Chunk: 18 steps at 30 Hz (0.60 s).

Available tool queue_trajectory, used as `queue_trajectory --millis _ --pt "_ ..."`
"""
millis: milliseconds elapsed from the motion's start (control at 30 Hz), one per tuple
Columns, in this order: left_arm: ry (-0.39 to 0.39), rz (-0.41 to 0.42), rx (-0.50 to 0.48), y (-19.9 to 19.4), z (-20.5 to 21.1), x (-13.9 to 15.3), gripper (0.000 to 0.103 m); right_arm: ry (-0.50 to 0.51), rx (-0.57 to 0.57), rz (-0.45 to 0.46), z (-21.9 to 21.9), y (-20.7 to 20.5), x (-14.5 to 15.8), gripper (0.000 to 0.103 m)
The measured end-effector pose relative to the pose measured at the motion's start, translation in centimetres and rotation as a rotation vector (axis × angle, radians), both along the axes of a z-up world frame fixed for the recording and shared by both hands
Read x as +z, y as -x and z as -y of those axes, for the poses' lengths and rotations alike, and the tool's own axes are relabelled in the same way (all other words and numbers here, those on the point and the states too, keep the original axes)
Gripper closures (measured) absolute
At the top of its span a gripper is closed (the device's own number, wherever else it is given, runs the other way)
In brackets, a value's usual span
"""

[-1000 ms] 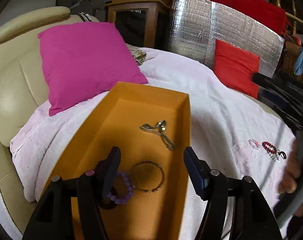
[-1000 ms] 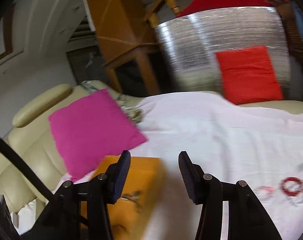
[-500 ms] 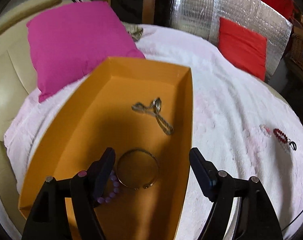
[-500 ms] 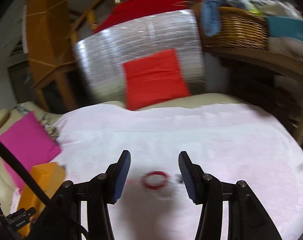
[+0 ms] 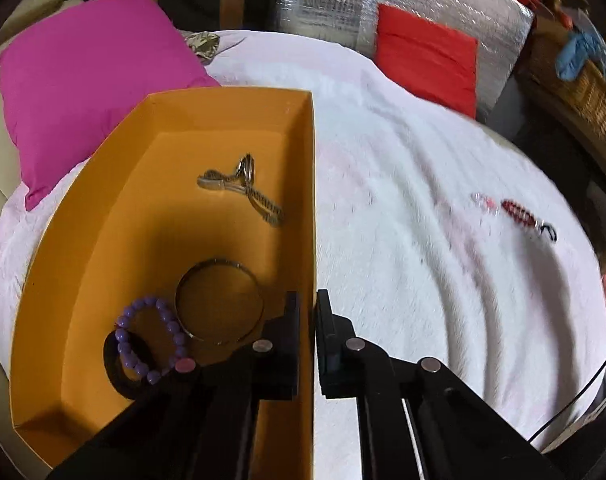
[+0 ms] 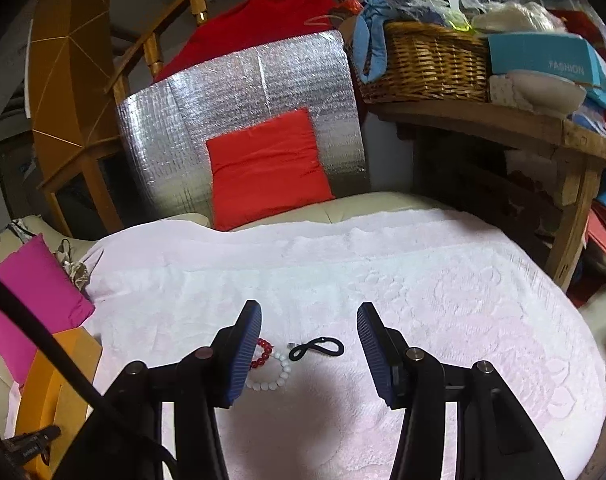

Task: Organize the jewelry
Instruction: 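Lower the purple bracelet and watch into the orange box and open both tools, then grasp the black hair tie with the right tool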

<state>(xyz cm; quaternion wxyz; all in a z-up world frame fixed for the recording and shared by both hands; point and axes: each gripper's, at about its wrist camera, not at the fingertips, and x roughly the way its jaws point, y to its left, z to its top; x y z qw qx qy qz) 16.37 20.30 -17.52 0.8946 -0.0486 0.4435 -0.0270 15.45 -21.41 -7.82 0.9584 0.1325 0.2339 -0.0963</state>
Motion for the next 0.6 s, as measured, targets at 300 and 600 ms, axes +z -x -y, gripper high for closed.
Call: queue_trajectory --millis 300,600 --pt "0.005 -0.011 -0.077 2.1 -0.7 -1.0 0.096 -0.071 -0.051 0.003 3.7 0.9 -0.9 0.049" --pt "0.016 -0.043 -0.183 4.6 -2.0 -2.6 0.096 -0.264 0.001 -0.127 9.1 -2.3 -5.5 0.049"
